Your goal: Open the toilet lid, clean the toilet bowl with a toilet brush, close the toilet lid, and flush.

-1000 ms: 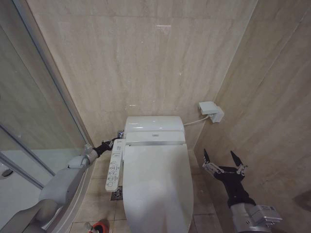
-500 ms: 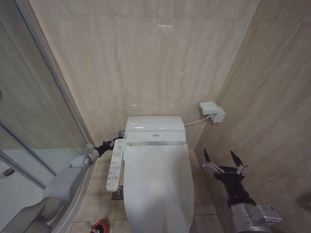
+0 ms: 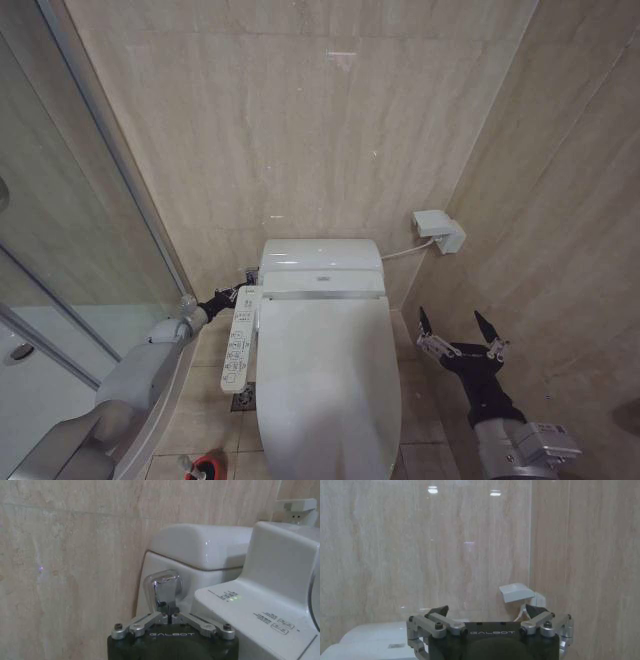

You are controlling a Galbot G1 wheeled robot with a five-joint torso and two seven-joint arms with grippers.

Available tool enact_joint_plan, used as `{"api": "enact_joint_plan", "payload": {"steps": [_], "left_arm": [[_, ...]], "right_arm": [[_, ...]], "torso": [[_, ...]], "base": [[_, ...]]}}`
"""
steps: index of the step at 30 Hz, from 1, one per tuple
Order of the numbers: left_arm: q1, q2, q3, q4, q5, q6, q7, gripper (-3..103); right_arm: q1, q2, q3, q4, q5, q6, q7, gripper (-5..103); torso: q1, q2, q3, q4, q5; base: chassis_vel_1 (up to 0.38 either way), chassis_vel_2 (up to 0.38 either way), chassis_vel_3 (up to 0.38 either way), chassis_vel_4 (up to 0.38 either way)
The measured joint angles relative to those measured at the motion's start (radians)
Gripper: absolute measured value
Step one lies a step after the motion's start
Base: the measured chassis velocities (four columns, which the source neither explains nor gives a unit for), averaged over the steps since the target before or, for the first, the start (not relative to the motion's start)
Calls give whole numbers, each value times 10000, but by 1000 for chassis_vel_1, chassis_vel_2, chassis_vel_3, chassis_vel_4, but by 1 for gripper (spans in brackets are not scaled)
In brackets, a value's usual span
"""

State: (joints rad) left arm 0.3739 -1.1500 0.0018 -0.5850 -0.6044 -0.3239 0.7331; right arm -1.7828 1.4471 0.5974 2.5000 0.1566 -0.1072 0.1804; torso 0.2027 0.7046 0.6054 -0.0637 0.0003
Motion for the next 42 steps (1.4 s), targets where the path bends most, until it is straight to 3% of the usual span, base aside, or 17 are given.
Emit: {"api": "enact_joint_plan", "payload": {"steps": [6, 11, 13, 14, 17, 18, 19, 21, 22, 24, 25, 28, 35, 38, 39, 42], "left_arm": [[409, 29, -360, -499, -16, -18, -253, 0], [1475, 678, -826, -2283, -475, -13, -659, 0], [2091, 1165, -1183, -3351, -640, 45, -966, 0], [2091, 1165, -1183, -3351, -640, 45, -966, 0], [3032, 1634, -1771, -4946, -834, 64, -2028, 0], [3032, 1634, -1771, -4946, -834, 64, -2028, 0], [3312, 1704, -1960, -5411, -852, 67, -2514, 0], [4098, 1789, -2491, -6733, -860, 178, -4263, 0], [4098, 1789, -2491, -6733, -860, 178, -4263, 0], [4842, 1797, -2981, -8044, -839, 399, -5748, 0], [4842, 1797, -2981, -8044, -839, 399, -5748, 0], [5906, 1802, -3645, -9790, -746, 874, -7010, 0], [8152, 1888, -4902, -12181, -465, 1339, -7863, 0], [9466, 1605, -5888, -13492, -175, 1354, -8356, 0], [9466, 1605, -5888, -13492, -175, 1354, -8356, 0], [11008, 1006, -6917, -14846, 139, 1500, -8485, 0]], "right_arm": [[0, 0, 0, 0, 0, 0, 0, 100], [0, 0, 0, 0, 0, 0, 0, 100], [0, 1, 0, 0, 0, 0, 0, 100], [0, 1, 0, 0, 0, 0, 0, 100], [0, 1, 0, 0, 0, 0, 0, 100], [0, 1, 0, 0, 0, 0, 0, 100], [0, 0, 0, 0, 0, 0, 0, 100], [0, 1, 0, 0, 0, 0, 0, 100], [0, 1, 0, 0, 0, 0, 0, 100], [0, 0, 0, 0, 0, 0, 0, 100], [0, 0, 0, 0, 0, 0, 0, 100], [0, 0, 0, 0, 0, 0, 0, 100], [0, 0, 0, 0, 0, 0, -1, 100], [0, 1, 0, 0, 0, 0, 1, 100], [0, 1, 0, 0, 0, 0, 1, 100], [0, 0, 1, 0, -1, 0, 2, 100]], "torso": [[4, -1, 2, -6, -4], [6, -2, 2, -20, -12], [4, -2, 1, -16, -7], [4, -2, 1, -16, -7], [2, -1, 0, -13, -6], [2, -1, 0, -13, -6], [1, -1, 0, -6, -7], [1, -1, -1, -7, -4], [1, -1, -1, -7, -4], [2, -1, 0, -6, -5], [2, -1, 0, -6, -5], [1, -1, -1, -7, -1], [1, 0, -1, 0, -5], [1, 0, -1, -6, -2], [1, 0, -1, -6, -2], [0, 0, -1, -4, -2]], "base": [[0, 0, 0, 0], [0, 0, 0, 0], [0, 0, 0, 0], [0, 0, 0, 0], [0, 0, 0, 0], [0, 0, 0, 0], [0, 0, 0, 0], [0, 0, 0, 0], [0, 0, 0, 0], [0, 0, 0, 0], [0, 0, 0, 0], [0, 0, 0, 0], [0, 0, 0, 0], [0, 0, 0, 0], [0, 0, 0, 0], [0, 0, 0, 0]]}}
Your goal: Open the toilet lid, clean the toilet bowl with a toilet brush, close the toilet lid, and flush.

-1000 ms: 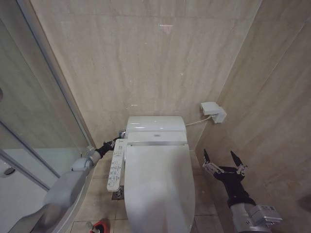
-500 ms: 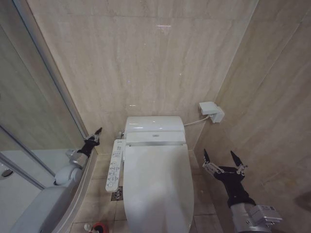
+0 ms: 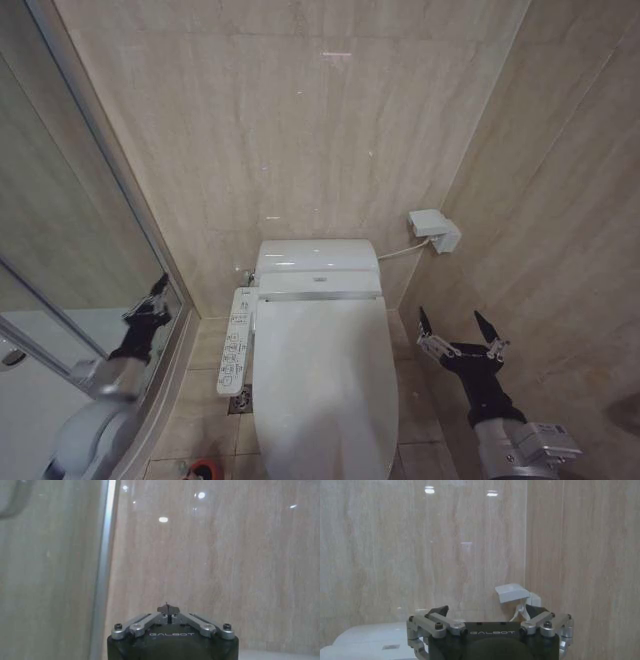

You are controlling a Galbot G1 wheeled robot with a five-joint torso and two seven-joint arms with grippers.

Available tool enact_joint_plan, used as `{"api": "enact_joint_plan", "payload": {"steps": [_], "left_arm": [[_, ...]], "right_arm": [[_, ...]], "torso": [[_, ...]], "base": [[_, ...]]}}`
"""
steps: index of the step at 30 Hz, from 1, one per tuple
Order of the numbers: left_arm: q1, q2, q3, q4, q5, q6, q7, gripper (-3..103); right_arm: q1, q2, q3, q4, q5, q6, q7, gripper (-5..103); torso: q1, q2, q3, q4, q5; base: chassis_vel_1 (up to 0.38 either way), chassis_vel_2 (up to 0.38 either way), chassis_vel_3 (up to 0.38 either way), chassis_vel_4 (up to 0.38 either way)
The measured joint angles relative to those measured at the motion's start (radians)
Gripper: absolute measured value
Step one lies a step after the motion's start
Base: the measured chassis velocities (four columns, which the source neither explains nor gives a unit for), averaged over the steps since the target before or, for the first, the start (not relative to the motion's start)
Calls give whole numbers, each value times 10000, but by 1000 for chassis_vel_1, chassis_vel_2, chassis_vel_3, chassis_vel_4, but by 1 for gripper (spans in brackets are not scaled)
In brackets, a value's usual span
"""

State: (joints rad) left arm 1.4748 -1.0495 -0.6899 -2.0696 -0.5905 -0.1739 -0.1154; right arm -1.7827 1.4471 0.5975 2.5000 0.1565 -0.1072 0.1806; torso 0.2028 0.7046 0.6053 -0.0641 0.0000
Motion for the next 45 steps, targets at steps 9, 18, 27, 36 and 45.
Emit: {"api": "enact_joint_plan", "payload": {"steps": [9, 18, 27, 36, 45], "left_arm": [[2350, -1154, -867, -2183, 593, 52, -109, 0], [3307, -1863, -1080, -3673, 1230, 217, -124, 5], [3811, -2121, -1175, -4304, 1665, 724, -209, 32], [4338, -2402, -1037, -4373, 1915, 986, -224, 59], [4788, -2670, -837, -4349, 2344, 938, 55, 86]], "right_arm": [[0, 0, -1, 0, 1, 0, -3, 100], [0, 0, -1, 0, 1, 0, -3, 100], [0, 0, -1, 0, 1, 0, -2, 100], [0, 0, -1, 0, 1, 0, -2, 100], [0, 1, -1, 0, 1, 0, -3, 100]], "torso": [[-1, 0, 0, 1, 3], [1, -1, 2, 0, 0], [1, -1, 2, 0, 1], [1, -1, 2, 0, 0], [1, -1, 2, 0, 0]], "base": [[0, 0, 0, 0], [0, 0, 0, 0], [0, 0, 0, 0], [0, 0, 0, 0], [0, 0, 0, 0]]}}
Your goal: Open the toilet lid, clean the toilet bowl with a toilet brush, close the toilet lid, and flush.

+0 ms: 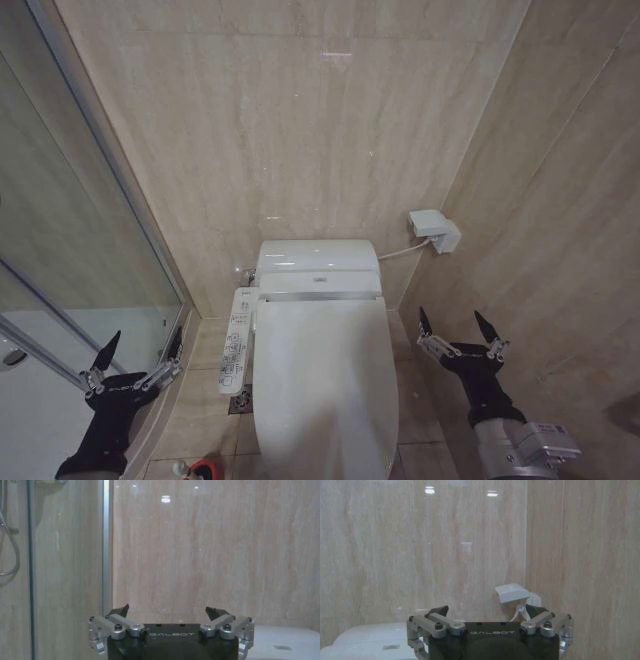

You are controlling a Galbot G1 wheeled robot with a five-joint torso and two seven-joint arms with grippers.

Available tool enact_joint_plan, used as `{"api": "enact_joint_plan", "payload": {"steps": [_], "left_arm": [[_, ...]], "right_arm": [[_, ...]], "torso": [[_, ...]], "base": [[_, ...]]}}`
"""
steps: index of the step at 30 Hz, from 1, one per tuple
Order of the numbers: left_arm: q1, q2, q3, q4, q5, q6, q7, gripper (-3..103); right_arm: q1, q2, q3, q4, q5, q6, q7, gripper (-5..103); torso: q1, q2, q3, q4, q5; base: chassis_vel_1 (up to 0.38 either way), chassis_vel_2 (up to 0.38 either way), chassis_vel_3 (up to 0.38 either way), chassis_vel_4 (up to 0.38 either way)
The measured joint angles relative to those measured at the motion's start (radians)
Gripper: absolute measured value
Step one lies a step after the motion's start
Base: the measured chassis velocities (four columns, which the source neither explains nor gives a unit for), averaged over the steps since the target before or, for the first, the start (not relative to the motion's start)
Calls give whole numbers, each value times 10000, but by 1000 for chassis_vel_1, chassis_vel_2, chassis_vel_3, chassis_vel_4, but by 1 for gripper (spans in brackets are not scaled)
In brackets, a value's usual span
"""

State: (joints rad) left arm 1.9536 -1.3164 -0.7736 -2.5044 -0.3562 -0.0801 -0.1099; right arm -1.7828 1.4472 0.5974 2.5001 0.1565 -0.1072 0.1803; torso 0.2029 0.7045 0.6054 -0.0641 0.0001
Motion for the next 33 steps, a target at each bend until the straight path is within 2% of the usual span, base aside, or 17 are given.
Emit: {"api": "enact_joint_plan", "payload": {"steps": [1, 10, 13, 33], "left_arm": [[38, 19, -47, 3, 7, 28, 58, 100], [283, 86, -112, 23, 162, 43, 294, 100], [333, 95, -242, 25, 416, -120, 393, 100], [441, -90, -273, 41, 592, -362, 531, 100]], "right_arm": [[0, -1, 0, 0, 0, 0, 0, 100], [0, -1, 0, 0, 0, 0, 0, 100], [0, -1, 0, -1, 0, 0, 0, 100], [0, 0, 0, 0, 0, 0, 0, 100]], "torso": [[0, 0, 0, 0, 0], [0, 0, 0, 0, -1], [0, 0, 0, 0, 0], [0, 0, 0, 0, -1]], "base": [[0, 0, 0, 0], [0, 0, 0, 0], [0, 0, 0, 0], [0, 0, 0, 0]]}}
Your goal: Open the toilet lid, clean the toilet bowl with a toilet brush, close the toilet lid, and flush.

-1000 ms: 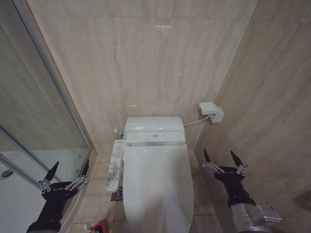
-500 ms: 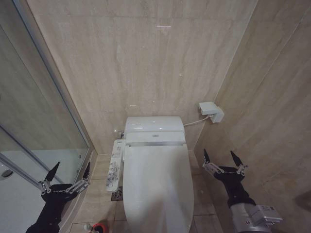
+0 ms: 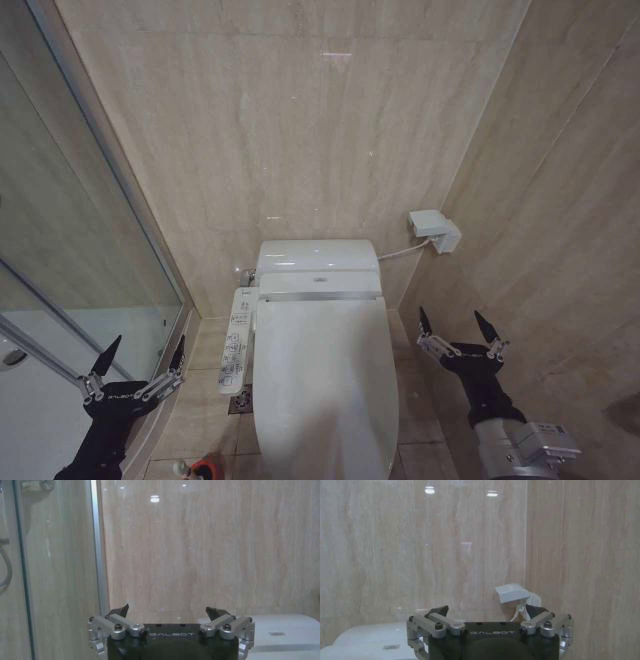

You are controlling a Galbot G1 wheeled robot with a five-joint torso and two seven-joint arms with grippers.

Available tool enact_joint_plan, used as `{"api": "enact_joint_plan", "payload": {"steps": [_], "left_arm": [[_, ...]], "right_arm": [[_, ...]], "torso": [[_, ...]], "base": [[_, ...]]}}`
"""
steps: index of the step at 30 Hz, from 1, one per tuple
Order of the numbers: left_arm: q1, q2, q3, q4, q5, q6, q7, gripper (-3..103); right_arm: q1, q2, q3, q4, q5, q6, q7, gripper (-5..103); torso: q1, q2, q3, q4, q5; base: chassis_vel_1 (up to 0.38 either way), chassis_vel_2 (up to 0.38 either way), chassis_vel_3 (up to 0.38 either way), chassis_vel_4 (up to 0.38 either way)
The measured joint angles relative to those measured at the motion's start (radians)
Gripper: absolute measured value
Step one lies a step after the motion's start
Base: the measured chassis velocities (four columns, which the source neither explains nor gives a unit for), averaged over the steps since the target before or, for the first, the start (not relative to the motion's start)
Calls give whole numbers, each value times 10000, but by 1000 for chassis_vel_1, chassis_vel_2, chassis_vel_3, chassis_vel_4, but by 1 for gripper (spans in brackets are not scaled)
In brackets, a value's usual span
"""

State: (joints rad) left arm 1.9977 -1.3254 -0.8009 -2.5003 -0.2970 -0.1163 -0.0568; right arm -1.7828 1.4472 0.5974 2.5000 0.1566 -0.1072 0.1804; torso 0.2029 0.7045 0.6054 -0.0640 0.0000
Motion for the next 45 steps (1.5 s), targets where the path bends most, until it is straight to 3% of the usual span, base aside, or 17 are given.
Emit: {"api": "enact_joint_plan", "payload": {"steps": [29, 45], "left_arm": [[0, -2, 9, 4, 15, -13, -1, 100], [-1, -1, 10, 4, 8, -9, -2, 100]], "right_arm": [[0, 0, 0, 0, 0, 0, 0, 100], [0, 0, 0, 0, 0, 0, 0, 100]], "torso": [[2, -1, 0, 0, 0], [-2, 0, -1, -1, 2]], "base": [[0, 0, 0, 0], [150, -170, -154, 163]]}}
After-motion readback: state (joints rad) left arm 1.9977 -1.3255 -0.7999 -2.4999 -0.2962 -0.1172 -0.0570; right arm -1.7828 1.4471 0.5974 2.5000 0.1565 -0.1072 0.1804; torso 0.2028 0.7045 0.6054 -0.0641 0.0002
